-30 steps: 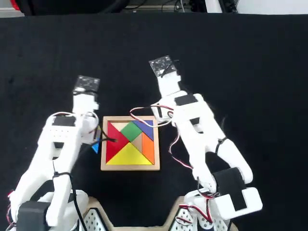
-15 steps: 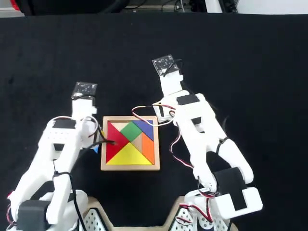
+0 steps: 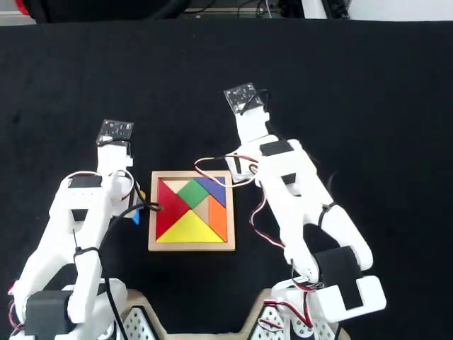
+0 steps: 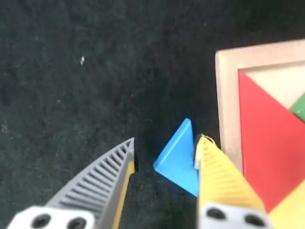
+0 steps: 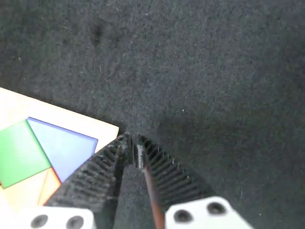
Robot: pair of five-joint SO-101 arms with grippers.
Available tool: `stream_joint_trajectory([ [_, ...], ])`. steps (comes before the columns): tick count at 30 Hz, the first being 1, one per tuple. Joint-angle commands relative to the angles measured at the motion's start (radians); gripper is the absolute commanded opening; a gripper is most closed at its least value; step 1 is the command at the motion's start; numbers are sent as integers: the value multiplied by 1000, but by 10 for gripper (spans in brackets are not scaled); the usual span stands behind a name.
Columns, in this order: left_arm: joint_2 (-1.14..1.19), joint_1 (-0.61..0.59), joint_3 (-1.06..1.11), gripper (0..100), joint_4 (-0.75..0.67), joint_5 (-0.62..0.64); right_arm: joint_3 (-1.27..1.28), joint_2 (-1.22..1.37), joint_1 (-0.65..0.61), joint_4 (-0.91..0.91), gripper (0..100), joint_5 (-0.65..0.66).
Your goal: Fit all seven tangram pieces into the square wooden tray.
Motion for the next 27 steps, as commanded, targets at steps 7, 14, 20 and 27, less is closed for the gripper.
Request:
stream_joint_trajectory([
  [7,-2,-107,-120,212,-31,-15,-5,-50,12,-18,12,-2],
  [14,-14,-65,-124,216,32,-124,-4,-50,11,-18,12,31],
  [20,3,77,-128,218,61,-261,-4,-50,11,-18,12,31],
  [27,184,51,-209,216,14,-388,-4,-50,11,-18,12,31],
])
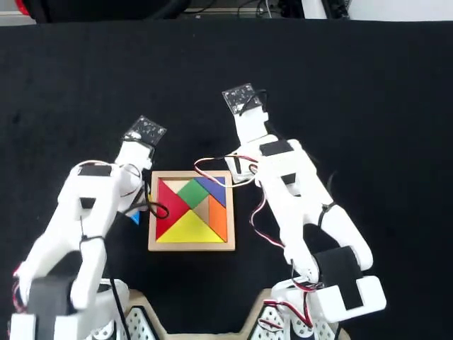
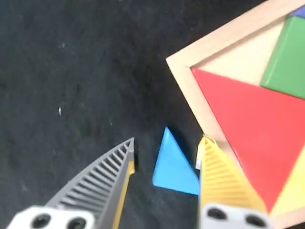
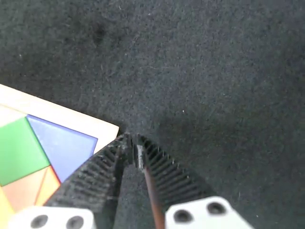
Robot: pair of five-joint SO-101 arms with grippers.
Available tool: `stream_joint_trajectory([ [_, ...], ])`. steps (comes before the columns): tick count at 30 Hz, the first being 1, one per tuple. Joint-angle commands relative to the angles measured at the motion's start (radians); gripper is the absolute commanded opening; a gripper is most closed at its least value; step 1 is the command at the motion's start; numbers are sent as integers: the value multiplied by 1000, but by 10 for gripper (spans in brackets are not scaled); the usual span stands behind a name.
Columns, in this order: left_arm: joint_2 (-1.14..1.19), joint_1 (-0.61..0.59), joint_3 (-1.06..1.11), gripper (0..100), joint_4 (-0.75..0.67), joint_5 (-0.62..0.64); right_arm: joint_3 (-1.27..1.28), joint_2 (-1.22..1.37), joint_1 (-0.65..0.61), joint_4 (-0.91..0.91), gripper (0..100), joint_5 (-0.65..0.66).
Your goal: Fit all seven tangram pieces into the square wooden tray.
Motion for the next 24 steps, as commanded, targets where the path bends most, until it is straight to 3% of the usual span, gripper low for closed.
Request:
stream_joint_trajectory([
  [1,129,-28,-130,215,-17,-58,-4,-50,11,-18,12,8],
  [13,290,-245,-291,213,-18,-149,-4,-50,11,-18,12,8],
  [20,282,-358,-252,212,40,-302,-4,-50,11,-18,12,9],
  [24,175,-357,-298,216,54,-255,-4,-50,11,-18,14,9],
])
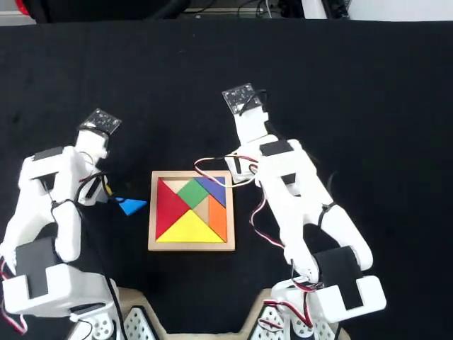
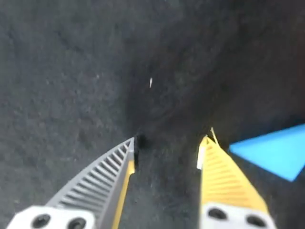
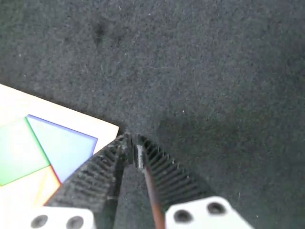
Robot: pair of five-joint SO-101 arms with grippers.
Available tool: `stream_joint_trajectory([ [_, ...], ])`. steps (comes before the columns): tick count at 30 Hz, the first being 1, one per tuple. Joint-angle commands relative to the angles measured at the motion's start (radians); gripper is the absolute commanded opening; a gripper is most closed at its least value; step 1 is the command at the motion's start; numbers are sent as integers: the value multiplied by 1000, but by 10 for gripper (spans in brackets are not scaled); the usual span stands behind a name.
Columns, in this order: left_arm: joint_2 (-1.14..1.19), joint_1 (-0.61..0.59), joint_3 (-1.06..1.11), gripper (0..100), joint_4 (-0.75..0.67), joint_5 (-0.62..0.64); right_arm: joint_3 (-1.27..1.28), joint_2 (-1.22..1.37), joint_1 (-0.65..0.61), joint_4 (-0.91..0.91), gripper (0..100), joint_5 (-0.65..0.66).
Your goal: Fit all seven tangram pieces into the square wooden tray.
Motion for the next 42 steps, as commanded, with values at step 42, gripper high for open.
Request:
stream_joint_trajectory([
  [42,126,314,-208,288,252,-867,-110,140,17,-15,12,94],
])
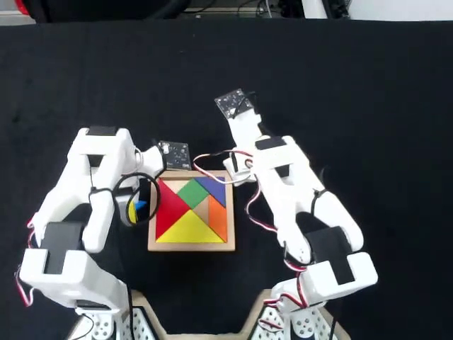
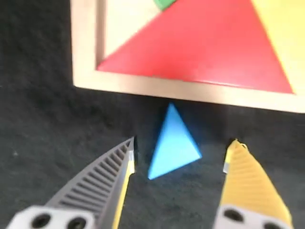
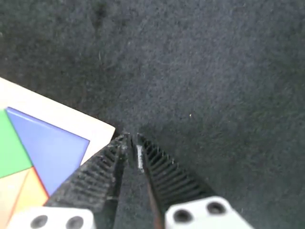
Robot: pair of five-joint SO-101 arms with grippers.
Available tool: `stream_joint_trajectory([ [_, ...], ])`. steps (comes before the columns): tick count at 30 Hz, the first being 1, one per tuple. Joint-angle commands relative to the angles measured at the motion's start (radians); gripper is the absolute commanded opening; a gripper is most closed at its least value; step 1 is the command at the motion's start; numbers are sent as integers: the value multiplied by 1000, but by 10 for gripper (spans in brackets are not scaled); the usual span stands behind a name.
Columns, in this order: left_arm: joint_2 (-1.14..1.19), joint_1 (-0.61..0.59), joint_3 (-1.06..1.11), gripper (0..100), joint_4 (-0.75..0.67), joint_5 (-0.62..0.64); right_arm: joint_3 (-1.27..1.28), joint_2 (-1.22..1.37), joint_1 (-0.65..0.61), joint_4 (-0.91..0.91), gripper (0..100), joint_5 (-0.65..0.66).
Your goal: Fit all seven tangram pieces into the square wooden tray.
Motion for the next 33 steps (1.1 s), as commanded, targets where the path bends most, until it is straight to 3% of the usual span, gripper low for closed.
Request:
stream_joint_trajectory([
  [1,20,-18,-12,283,-44,-204,-50,-7,17,-6,12,8],
  [11,20,-101,-8,278,-37,-322,-50,-7,17,-6,13,8],
  [33,64,-33,-21,278,-49,-330,-50,-1,17,-6,14,8],
])
